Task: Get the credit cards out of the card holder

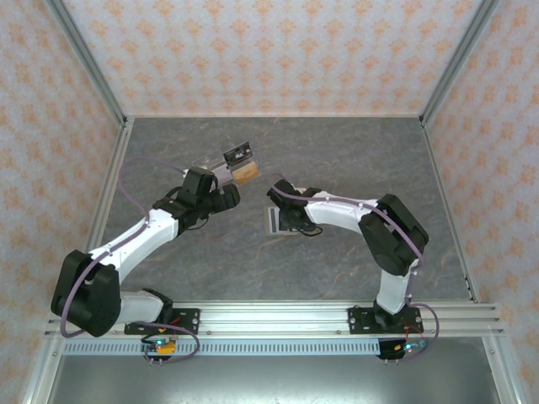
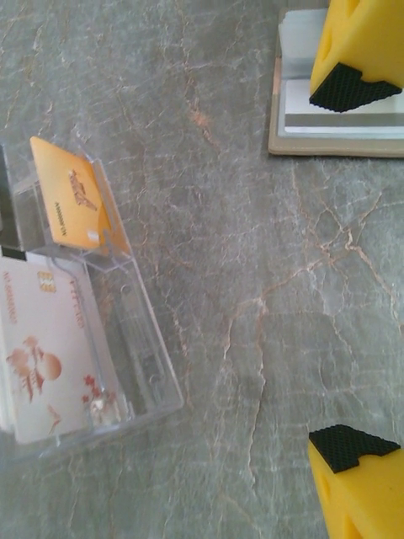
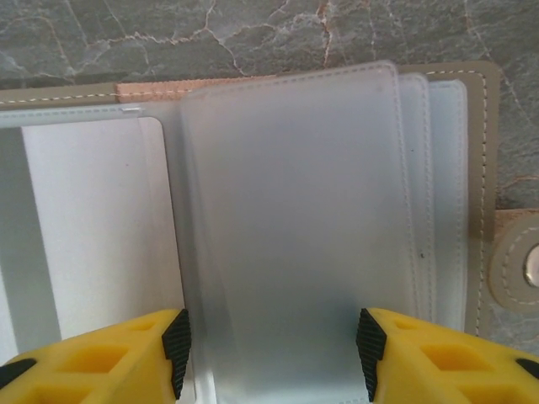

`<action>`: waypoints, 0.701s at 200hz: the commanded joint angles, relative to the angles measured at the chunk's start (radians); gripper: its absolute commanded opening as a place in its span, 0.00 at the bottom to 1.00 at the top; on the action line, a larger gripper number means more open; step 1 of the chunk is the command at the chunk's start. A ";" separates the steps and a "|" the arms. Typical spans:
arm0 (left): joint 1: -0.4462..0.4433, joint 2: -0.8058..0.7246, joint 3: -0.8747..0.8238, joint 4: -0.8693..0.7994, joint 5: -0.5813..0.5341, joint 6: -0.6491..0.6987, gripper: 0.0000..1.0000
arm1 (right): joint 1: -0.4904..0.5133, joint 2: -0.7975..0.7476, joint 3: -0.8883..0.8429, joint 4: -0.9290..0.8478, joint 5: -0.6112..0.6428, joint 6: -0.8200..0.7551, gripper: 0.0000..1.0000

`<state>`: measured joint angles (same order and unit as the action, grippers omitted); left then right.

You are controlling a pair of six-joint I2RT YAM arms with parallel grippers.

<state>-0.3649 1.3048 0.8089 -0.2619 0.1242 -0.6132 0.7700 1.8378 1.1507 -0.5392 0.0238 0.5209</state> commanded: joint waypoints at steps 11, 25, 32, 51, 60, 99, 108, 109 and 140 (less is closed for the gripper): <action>-0.014 0.032 0.006 0.052 0.057 -0.039 0.95 | -0.001 0.034 0.013 -0.045 0.049 0.027 0.55; -0.032 0.055 0.013 0.058 0.066 -0.047 0.94 | -0.001 0.034 0.009 -0.047 0.051 0.031 0.54; -0.042 0.067 0.020 0.059 0.068 -0.050 0.92 | -0.001 0.031 0.008 -0.048 0.051 0.036 0.53; -0.077 0.102 0.045 0.055 0.068 -0.053 0.89 | -0.005 -0.005 0.002 -0.035 0.022 0.039 0.53; -0.095 0.119 0.056 0.060 0.066 -0.058 0.88 | -0.006 -0.036 -0.003 -0.022 0.010 0.042 0.53; -0.165 0.206 0.112 0.093 0.075 -0.110 0.75 | -0.051 -0.165 -0.043 0.054 -0.093 0.052 0.54; -0.177 0.229 0.116 0.110 0.082 -0.137 0.70 | -0.064 -0.185 -0.061 0.087 -0.137 0.050 0.54; -0.177 0.231 0.116 0.114 0.083 -0.139 0.70 | -0.066 -0.187 -0.063 0.091 -0.143 0.050 0.54; -0.200 0.309 0.126 0.194 0.131 -0.232 0.55 | -0.113 -0.196 -0.106 0.196 -0.328 0.036 0.48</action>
<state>-0.5514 1.5620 0.9085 -0.1432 0.2222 -0.7528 0.6846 1.6493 1.0840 -0.4400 -0.1432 0.5552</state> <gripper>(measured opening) 0.592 0.508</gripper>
